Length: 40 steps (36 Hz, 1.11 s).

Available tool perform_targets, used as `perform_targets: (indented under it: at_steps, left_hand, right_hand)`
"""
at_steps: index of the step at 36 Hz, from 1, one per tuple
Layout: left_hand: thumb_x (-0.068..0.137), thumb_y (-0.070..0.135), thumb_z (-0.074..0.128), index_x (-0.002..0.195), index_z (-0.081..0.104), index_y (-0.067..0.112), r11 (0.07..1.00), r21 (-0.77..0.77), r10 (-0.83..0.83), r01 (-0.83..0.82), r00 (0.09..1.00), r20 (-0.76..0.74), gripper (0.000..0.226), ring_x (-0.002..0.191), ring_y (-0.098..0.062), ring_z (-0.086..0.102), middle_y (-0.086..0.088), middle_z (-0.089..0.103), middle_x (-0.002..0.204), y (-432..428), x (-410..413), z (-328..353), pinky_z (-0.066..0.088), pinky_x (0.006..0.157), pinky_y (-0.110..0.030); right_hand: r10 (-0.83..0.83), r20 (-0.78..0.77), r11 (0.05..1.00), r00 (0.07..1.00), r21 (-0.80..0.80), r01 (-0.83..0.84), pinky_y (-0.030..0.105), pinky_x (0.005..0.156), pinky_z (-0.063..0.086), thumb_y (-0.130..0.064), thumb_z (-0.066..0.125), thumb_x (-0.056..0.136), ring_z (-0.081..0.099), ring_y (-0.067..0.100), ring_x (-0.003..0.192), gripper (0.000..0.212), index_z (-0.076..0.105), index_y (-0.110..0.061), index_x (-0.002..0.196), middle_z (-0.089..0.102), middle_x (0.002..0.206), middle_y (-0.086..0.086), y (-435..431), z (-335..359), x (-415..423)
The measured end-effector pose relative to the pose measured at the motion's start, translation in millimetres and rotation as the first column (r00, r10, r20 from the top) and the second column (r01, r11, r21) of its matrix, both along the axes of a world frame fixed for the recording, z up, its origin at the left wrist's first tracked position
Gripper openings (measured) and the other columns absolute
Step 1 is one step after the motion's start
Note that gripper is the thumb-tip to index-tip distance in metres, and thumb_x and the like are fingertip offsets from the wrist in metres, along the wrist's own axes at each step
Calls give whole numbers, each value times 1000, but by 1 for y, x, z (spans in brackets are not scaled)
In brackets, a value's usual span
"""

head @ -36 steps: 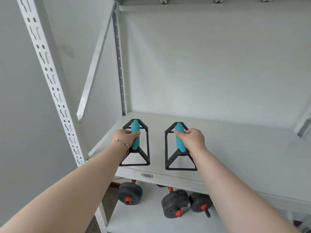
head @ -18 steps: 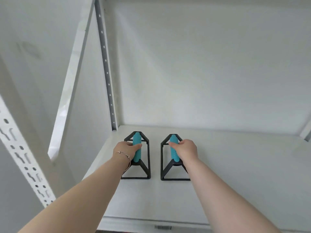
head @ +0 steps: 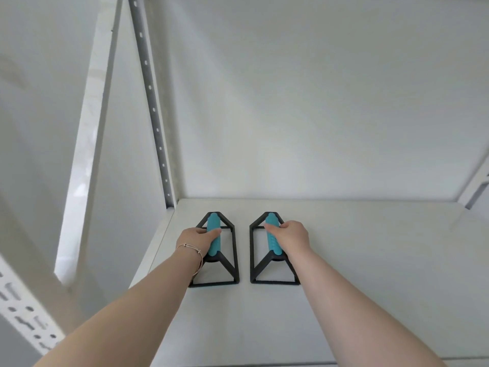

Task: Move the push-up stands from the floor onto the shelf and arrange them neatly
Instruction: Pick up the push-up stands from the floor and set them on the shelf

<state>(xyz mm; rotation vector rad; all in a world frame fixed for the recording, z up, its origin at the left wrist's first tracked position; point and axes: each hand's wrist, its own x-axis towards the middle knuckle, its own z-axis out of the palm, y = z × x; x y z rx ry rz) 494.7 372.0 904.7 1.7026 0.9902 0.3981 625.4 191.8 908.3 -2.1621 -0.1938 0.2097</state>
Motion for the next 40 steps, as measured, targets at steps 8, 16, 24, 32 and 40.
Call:
perform_targets:
  at_steps: [8, 16, 24, 32, 40]
  left_hand:
    - [88, 45, 57, 118, 62, 13, 949, 306, -28, 80, 985, -171, 44, 95, -28, 61, -9, 67, 105, -4, -1, 2, 51, 82, -34]
    - [95, 39, 44, 135, 42, 11, 654, 721, 0, 229, 953, -303, 48, 118, -31, 43, -11, 44, 135, -62, -20, 6, 44, 95, -41]
    - [95, 39, 44, 134, 42, 10, 531, 802, 47, 275, 935, -352, 49, 124, -33, 40, -11, 44, 136, -156, -60, -8, 38, 100, -42]
    - [95, 41, 45, 137, 37, 11, 540, 756, 117, 371, 856, -504, 52, 134, -31, 32, -11, 37, 144, -237, -116, -36, 33, 106, -40]
    - [93, 35, 44, 131, 42, 12, 586, 712, 107, 386, 835, -540, 45, 129, -30, 37, -9, 44, 136, -295, -162, -69, 36, 102, -41]
  right_hand:
    - [63, 96, 996, 993, -71, -56, 29, 67, 43, -45, 66, 85, 60, 24, 91, 46, 57, -8, 110, 63, 102, 6, -6, 3, -10]
    - [194, 377, 976, 906, -171, -137, 37, 90, 46, -36, 59, 90, 50, 29, 117, 52, 50, -10, 133, 56, 125, 9, -38, 2, -43]
    - [341, 590, 939, 732, -248, -238, 43, 88, 48, -31, 63, 88, 54, 37, 108, 47, 55, -5, 127, 61, 117, 16, -108, -28, -82]
    - [464, 605, 882, 647, -384, -274, 42, 84, 49, -31, 62, 85, 55, 34, 107, 47, 56, -7, 125, 62, 116, 12, -179, -63, -122]
    - [499, 690, 867, 525, -387, -315, 42, 89, 50, -27, 62, 83, 57, 31, 105, 41, 60, -7, 119, 63, 111, 9, -243, -100, -157]
